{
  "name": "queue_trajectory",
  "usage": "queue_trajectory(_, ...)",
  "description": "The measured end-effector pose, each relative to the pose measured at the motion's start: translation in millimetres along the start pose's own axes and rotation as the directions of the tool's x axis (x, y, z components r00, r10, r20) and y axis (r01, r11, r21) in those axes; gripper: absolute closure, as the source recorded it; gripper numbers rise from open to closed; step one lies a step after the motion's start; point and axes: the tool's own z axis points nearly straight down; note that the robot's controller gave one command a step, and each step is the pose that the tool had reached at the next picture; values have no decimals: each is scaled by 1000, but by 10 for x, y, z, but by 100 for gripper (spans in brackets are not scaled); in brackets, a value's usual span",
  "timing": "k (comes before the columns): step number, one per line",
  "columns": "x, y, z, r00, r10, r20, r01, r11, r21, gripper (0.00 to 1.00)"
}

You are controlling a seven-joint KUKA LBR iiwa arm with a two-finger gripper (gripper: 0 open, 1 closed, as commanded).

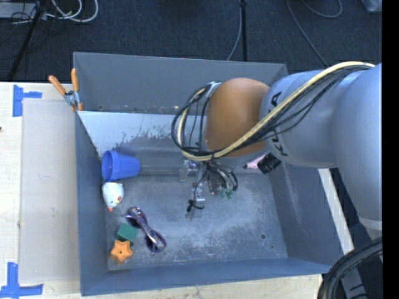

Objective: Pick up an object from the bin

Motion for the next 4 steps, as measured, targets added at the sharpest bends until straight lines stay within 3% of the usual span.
queue_trajectory(1, -16, -3, -46, 1000, 2, 7, -2, 1000, -1, 0)
queue_trajectory(2, 183, 430, 180, 999, -32, 6, 32, 999, 2, 0)
queue_trajectory(3, 371, 716, 385, 999, -48, 3, 48, 999, -4, 0)
queue_trajectory(4, 606, 764, 480, 1000, -16, 2, 16, 1000, 4, 0)
